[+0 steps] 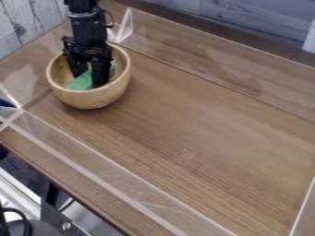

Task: Remove the green block from inside the brown bowl and put it on the table

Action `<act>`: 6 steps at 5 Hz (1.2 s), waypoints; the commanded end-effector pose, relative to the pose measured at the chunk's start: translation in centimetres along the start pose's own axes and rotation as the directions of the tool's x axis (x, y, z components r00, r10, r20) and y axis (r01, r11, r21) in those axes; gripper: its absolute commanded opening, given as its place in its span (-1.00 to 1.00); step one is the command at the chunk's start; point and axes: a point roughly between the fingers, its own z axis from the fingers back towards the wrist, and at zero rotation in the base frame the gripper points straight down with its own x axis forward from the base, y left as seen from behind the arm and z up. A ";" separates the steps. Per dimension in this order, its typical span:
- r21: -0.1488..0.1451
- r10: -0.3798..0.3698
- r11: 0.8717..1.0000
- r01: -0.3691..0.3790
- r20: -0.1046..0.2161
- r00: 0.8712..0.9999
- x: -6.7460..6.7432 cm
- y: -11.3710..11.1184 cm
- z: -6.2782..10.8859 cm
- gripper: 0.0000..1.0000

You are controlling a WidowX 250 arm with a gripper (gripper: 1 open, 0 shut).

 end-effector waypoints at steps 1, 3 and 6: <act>0.066 0.005 0.998 -0.009 0.073 0.997 0.5 0.5 2.8 -1.00; 0.072 -0.012 0.997 0.003 0.129 0.992 0.8 0.2 3.3 -1.00; 0.044 -0.013 0.999 0.007 0.146 0.989 1.4 -0.8 4.9 -1.00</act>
